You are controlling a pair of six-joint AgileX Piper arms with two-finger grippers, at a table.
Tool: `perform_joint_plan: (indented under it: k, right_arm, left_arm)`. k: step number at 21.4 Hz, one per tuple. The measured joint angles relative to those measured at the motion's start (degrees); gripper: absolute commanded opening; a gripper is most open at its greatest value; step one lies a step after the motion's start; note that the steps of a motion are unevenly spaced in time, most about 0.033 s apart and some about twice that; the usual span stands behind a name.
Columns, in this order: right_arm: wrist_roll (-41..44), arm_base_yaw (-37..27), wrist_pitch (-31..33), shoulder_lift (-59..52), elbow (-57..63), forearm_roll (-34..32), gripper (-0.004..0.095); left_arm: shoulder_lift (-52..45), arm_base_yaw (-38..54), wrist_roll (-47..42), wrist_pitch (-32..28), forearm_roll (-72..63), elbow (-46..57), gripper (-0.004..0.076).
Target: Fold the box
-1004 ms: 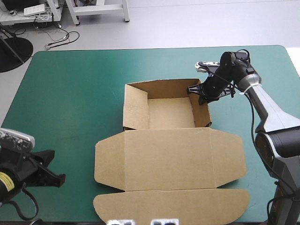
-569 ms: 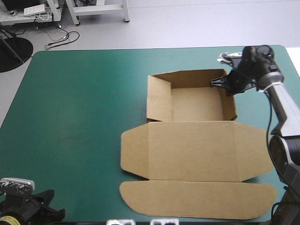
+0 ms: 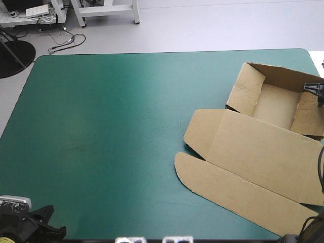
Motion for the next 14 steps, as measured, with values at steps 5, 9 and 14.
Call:
perform_joint_plan:
  k: [5,9,14]
  right_arm:
    - [-0.46,-0.11,-0.13,-0.14,-0.05,1.55,0.0444]
    - [-3.93,-0.17,-0.1,-7.86,-0.05,8.47,0.0093]
    - [-6.48,-0.12,0.14,-20.02,0.75,15.95,-0.0009]
  left_arm:
    - [0.0,0.0,0.0,0.0,1.02,0.0,-0.001]
    - [0.0,0.0,0.05,0.0,1.57,0.0,-0.001]
    - [0.0,0.0,2.72,-0.36,2.34,0.0,-0.001]
